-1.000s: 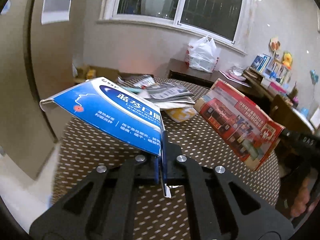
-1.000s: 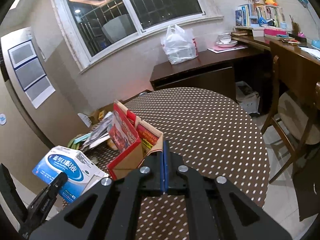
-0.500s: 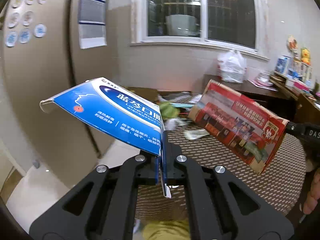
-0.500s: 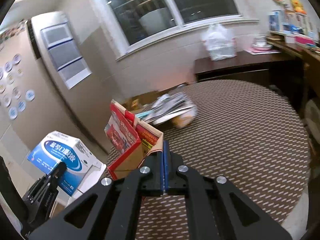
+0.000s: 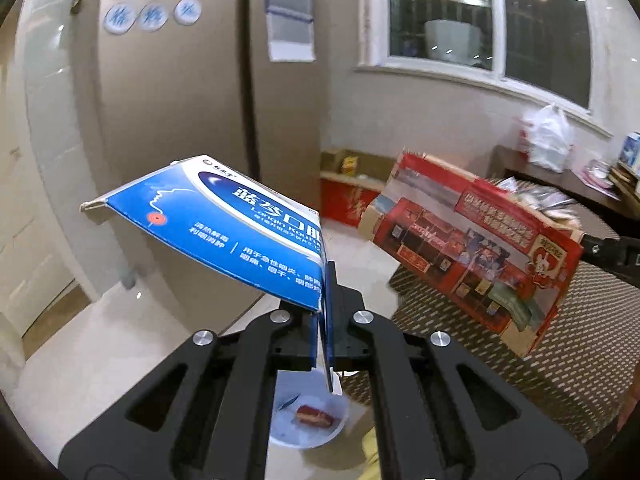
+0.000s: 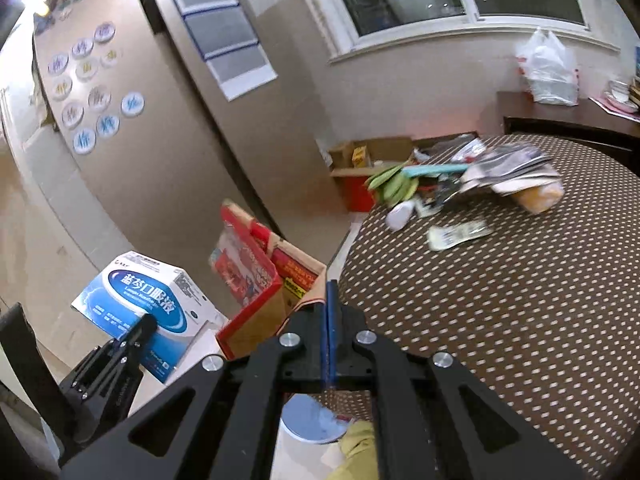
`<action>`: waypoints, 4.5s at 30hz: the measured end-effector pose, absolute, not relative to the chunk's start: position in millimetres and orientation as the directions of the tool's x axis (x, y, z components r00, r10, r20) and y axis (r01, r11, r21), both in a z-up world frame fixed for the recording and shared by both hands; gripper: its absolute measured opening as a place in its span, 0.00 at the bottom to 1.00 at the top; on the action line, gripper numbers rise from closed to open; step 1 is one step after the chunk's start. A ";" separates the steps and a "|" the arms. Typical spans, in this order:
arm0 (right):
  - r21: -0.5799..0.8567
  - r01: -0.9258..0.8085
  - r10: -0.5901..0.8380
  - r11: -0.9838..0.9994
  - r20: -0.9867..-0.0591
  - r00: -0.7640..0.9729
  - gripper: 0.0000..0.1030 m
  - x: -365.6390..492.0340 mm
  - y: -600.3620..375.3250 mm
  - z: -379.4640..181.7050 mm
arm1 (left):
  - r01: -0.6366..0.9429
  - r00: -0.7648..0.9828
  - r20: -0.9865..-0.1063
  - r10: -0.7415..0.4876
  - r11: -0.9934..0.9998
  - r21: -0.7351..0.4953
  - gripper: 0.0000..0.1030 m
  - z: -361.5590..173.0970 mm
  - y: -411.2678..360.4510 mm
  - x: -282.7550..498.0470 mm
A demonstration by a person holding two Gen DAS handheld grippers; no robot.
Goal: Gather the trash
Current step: 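Carry the red box and blue medicine box over the blue bucket, then open both grippers to drop the boxes into the blue bucket, then move both tools back toward the remaining papers on the table, then grasp the white barcode wrapper with the right gripper while the left gripper grasps the white bottle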
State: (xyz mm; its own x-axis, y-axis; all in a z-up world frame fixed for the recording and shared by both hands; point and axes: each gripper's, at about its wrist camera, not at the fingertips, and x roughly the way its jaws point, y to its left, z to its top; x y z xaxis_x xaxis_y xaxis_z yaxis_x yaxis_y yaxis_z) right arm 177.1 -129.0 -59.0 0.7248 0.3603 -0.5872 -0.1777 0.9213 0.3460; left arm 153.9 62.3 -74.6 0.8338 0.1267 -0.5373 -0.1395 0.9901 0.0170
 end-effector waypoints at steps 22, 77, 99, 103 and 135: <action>0.257 -0.217 0.336 0.942 -0.716 0.612 0.01 200.3 -58.5 -111.4 | -0.237 0.682 -0.708 0.184 0.971 0.024 0.53 -153.6 124.4 173.5; 0.125 -0.092 0.154 0.988 -0.730 0.666 0.82 205.8 -129.3 -86.7 | 0.005 0.803 -0.595 -0.038 0.998 -0.058 0.63 -89.2 38.7 176.5; 0.009 0.025 -0.005 1.000 -0.853 0.522 0.85 351.4 -203.9 -146.1 | 0.205 0.720 -0.663 -0.205 0.976 -0.079 0.75 -112.5 -58.5 282.9; 0.008 0.006 0.003 1.000 -0.821 0.571 0.84 355.2 -204.7 -148.4 | 0.198 0.709 -0.677 -0.197 0.977 -0.077 0.75 -120.0 -59.6 291.9; 0.215 0.153 0.063 0.965 -0.751 0.657 0.15 287.9 -322.4 -131.6 | 0.253 0.648 -0.727 -0.224 0.965 -0.072 0.25 -141.2 -113.2 384.7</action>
